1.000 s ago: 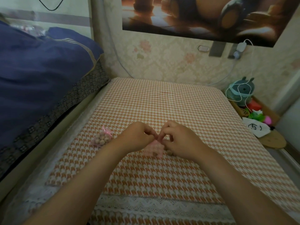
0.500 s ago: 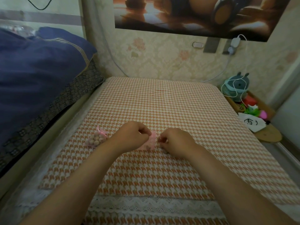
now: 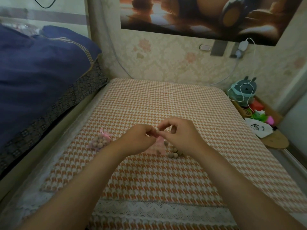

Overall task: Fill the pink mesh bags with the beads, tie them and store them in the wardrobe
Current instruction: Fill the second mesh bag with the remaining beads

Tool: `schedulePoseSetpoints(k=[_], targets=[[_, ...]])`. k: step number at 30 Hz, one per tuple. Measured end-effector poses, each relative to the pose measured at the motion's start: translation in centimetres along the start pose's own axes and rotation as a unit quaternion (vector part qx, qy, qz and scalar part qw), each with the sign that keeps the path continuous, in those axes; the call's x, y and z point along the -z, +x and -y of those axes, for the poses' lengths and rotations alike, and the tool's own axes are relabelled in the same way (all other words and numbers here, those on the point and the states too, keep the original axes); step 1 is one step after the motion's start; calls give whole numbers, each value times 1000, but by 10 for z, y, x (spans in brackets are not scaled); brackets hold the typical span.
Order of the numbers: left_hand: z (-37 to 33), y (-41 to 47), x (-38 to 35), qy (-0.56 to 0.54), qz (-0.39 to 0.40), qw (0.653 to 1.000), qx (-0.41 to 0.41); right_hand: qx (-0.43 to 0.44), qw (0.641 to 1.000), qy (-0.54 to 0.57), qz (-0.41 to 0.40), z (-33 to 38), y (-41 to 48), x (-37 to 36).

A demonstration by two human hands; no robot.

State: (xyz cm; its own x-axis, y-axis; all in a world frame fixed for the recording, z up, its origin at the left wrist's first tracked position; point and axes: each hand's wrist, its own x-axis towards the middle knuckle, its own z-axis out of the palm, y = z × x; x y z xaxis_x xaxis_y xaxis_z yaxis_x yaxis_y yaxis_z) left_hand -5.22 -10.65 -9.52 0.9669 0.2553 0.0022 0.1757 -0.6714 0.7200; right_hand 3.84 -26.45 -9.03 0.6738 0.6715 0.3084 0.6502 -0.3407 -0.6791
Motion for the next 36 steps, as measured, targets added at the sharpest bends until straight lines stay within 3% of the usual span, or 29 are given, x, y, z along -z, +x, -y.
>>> schedulePoseSetpoints(k=[6,11,18,22,26,36], targets=[[2,-1,-2,-17,8,1000,3,79,978,-185,52,-1,-2,-4],[2,0,2,-9,-4,1000,22,73,963,-239,98,-5,-3,-2],[-1,2,-1,32,-42,999,8,45,974,-178,132,-10,1,1],[1,2,0,29,-27,999,3,-1,995,-83,64,-19,4,-1],[3,2,0,35,-15,999,-7,-54,977,-193,78,-36,5,-5],[1,1,-4,43,-17,999,-26,-31,943,-312,110,-47,9,-28]])
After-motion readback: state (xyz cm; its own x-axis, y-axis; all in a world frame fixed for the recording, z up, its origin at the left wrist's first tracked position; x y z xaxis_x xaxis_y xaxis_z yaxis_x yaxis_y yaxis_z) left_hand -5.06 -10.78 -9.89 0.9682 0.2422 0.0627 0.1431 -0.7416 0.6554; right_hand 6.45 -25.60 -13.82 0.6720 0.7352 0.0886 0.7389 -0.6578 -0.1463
